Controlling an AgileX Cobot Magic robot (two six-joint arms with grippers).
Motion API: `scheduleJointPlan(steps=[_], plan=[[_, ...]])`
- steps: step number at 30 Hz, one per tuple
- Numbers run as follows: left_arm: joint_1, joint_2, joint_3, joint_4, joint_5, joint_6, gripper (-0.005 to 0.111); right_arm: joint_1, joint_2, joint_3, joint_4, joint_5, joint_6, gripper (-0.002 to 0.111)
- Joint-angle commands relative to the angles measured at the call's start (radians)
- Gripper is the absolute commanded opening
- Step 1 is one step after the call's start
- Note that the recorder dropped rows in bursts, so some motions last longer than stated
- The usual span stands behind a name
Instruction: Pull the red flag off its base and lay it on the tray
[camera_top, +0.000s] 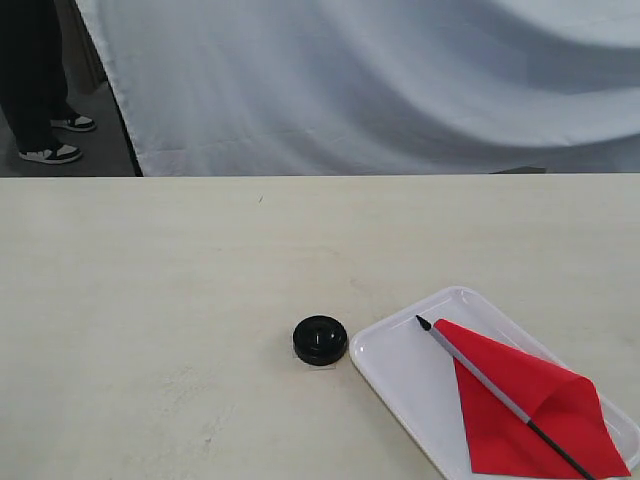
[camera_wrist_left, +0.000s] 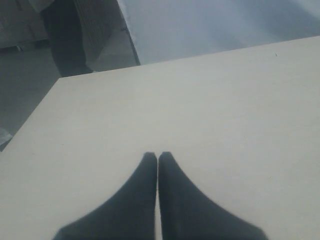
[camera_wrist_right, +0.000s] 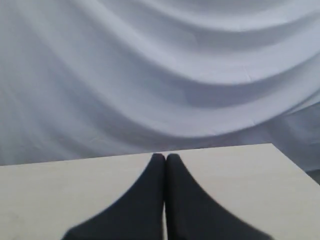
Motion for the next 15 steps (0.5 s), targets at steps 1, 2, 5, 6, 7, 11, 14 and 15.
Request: scheduleJointPlan(steps=[1, 2, 5, 6, 7, 11, 14, 15], plan=[[0.001, -0.001, 0.002, -0.003, -0.001, -0.007, 0.001, -0.006, -0.171, 0.063, 0.015, -0.049, 0.000, -0.001], [0.001, -0.001, 0.002, -0.003, -0.001, -0.007, 0.001, -0.002, -0.171, 0.060, 0.017, -0.032, 0.000, -0.001], [0.001, -0.001, 0.002, -0.003, 0.003, -0.007, 0.001, 0.016, -0.171, 0.053, 0.024, -0.031, 0.000, -0.001], [0.001, -0.001, 0.002, -0.003, 0.003, -0.007, 0.001, 0.017, -0.171, 0.053, 0.024, -0.031, 0.003, -0.001], [0.001, -0.001, 0.002, -0.003, 0.003, -0.007, 0.001, 0.017, -0.171, 0.053, 0.024, -0.031, 0.003, -0.001], [0.001, -0.001, 0.002, -0.003, 0.003, -0.007, 0.001, 0.018, -0.171, 0.053, 0.093, -0.014, 0.029, -0.001], [0.001, -0.001, 0.002, -0.003, 0.003, -0.007, 0.001, 0.018, -0.171, 0.100, 0.136, -0.031, 0.019, -0.001], [0.001, -0.001, 0.002, -0.003, 0.003, -0.007, 0.001, 0.018, -0.171, 0.124, 0.131, -0.055, 0.019, -0.001]])
